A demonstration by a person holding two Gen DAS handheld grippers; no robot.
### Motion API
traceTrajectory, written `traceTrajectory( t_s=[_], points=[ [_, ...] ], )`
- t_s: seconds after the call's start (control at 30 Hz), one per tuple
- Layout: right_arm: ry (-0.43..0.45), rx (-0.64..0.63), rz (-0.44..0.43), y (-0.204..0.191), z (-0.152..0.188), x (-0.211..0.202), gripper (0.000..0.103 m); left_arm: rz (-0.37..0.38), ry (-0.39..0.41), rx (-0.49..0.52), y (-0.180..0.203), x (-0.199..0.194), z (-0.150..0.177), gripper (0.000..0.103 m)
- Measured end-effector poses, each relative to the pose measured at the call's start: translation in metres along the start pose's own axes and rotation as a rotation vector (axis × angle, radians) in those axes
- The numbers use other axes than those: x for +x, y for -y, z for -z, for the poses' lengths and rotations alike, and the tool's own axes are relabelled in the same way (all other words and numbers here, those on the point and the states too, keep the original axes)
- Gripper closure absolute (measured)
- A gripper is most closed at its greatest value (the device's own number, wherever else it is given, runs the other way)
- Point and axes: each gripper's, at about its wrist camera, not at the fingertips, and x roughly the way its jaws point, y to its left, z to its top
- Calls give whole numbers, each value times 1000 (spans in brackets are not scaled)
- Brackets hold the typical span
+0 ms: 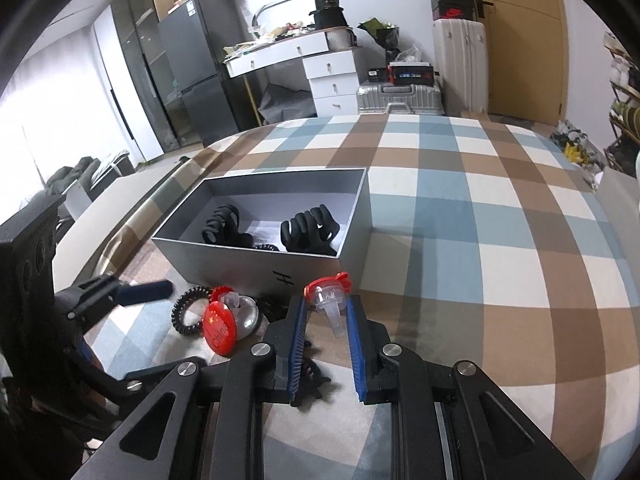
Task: Organize jewelry
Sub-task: 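Grasp the red China badge with the left gripper while the right gripper holds the clip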
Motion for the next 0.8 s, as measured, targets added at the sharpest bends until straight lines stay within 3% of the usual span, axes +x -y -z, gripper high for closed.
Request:
traceTrajectory(
  t_s=[0.17, 0.37, 0.4, 0.43, 0.47, 0.53, 0.8],
  points=[
    [-6, 4, 3, 2, 1, 0, 83, -1, -27, -7, 3, 10, 1, 48],
    [-12, 16, 1, 4, 2, 0, 83, -41, -32, 2, 7, 11, 1, 51],
    [-14, 13, 1, 3, 2, 0, 83, -49, -32, 10, 8, 11, 2, 57],
    [-15, 10, 1, 2, 2, 0, 83, -64, -29, 19, 10, 11, 2, 72],
    [-15, 8, 0, 2, 2, 0, 83, -80, -26, 27, 11, 10, 2, 79],
    [-14, 6, -2, 1, 2, 0, 83, -75, -22, 22, 8, 9, 3, 87],
    [-11, -2, -6, -3, 2, -2, 83, -35, -21, 1, 5, 4, 3, 91]
  ],
)
